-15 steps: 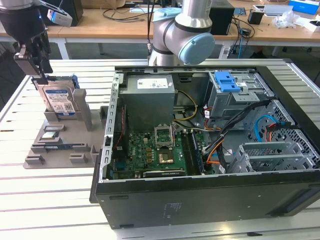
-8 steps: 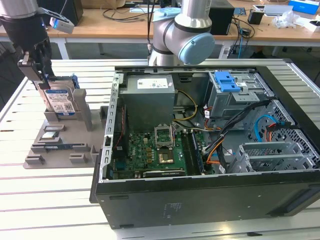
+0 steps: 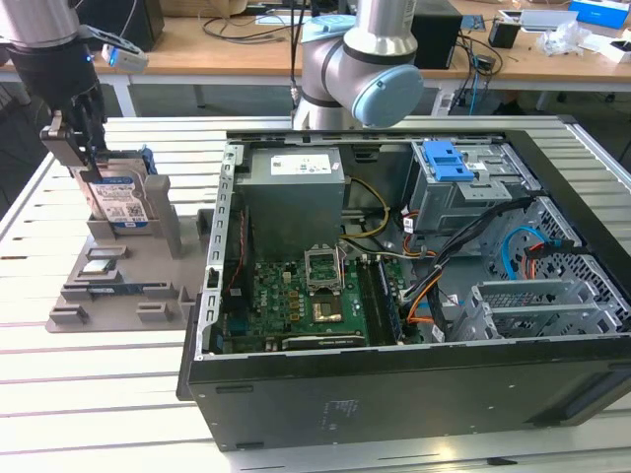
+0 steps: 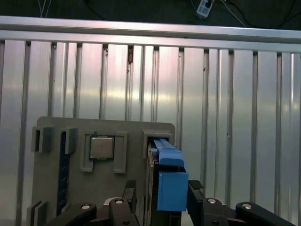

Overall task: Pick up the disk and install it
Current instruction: 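Pick up the disk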

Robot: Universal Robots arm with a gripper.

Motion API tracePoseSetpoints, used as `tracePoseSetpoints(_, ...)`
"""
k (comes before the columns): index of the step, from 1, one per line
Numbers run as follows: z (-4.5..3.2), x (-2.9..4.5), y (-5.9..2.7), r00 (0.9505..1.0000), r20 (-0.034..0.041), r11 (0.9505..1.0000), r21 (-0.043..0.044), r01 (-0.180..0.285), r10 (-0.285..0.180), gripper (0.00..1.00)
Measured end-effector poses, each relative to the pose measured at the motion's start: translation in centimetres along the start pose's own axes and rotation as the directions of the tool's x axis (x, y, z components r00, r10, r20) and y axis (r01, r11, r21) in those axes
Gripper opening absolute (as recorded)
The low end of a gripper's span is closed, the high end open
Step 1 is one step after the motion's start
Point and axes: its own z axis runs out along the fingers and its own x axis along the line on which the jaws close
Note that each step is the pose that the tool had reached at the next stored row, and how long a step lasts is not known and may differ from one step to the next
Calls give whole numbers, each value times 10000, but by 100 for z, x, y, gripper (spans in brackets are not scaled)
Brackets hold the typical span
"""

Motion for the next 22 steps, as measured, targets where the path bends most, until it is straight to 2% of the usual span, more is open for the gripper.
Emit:
tracePoseSetpoints(8, 91, -1, 54, 10000, 0, 10000, 0, 2, -2, 54)
tracePoseSetpoints(11, 95, -2, 55, 10000, 0, 10000, 0, 0, 0, 54)
tracePoseSetpoints(12, 98, -3, 57, 10000, -5, 9999, 170, 0, 0, 54)
tracePoseSetpoints(13, 97, -2, 58, 10000, -15, 9992, 397, 7, -6, 54)
tracePoseSetpoints(15, 97, -2, 58, 10000, -17, 9990, 447, 7, -7, 54)
tracePoseSetpoints(17, 99, -6, 69, 10000, -42, 9990, 448, 5, -3, 54)
tracePoseSetpoints(21, 102, -57, 107, 9999, -126, 9990, 444, 6, -1, 54)
tracePoseSetpoints(22, 106, -76, 110, 9999, -166, 9990, 441, 7, 1, 54)
